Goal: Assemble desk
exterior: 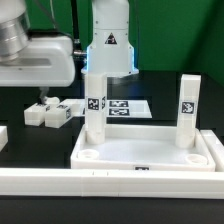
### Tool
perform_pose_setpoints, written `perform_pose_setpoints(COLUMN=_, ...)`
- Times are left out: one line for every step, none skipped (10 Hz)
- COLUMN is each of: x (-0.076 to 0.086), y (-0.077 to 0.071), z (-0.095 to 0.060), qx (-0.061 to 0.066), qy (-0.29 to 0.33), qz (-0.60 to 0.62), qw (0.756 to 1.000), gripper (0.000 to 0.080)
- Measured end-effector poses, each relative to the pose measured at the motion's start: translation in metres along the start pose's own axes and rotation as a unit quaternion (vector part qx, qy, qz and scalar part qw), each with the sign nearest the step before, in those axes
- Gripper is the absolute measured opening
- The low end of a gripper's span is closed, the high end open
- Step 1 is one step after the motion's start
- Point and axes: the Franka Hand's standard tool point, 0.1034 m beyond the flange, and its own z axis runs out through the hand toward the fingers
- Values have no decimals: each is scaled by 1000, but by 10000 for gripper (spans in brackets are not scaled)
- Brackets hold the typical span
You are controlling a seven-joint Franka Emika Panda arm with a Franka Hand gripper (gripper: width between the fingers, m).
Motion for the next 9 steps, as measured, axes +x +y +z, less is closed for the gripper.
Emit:
perform_pose_setpoints(x=-5, y=4, z=4, qx=16, qy=-11, qz=11, qw=1000, gripper=649)
perform_pose_setpoints(x=-8, y=6, z=6, qx=21, qy=-17, qz=16, qw=1000, gripper=649)
perform_pose_setpoints(x=-8, y=5, z=6, qx=21, qy=-18, qz=15, qw=1000, gripper=649)
perform_pose_setpoints(x=-9, y=4, z=8, qx=23, qy=-27, qz=14, qw=999, gripper=649)
perform_pose_setpoints(x=-9, y=5, z=8, qx=22, qy=-26, qz=14, qw=999, gripper=649)
perform_pose_setpoints(x=-12, y=4, z=9, qx=24, qy=-39, qz=14, qw=999, gripper=649)
perform_pose_setpoints(x=-19, y=1, z=13, qx=33, qy=-85, qz=17, qw=996, gripper=649)
perform_pose_setpoints(x=-22, y=0, z=21, qx=54, qy=-130, qz=68, qw=988, gripper=649)
perform_pose_setpoints(x=-35, y=-2, z=32, qx=68, qy=-192, qz=109, qw=973, gripper=649)
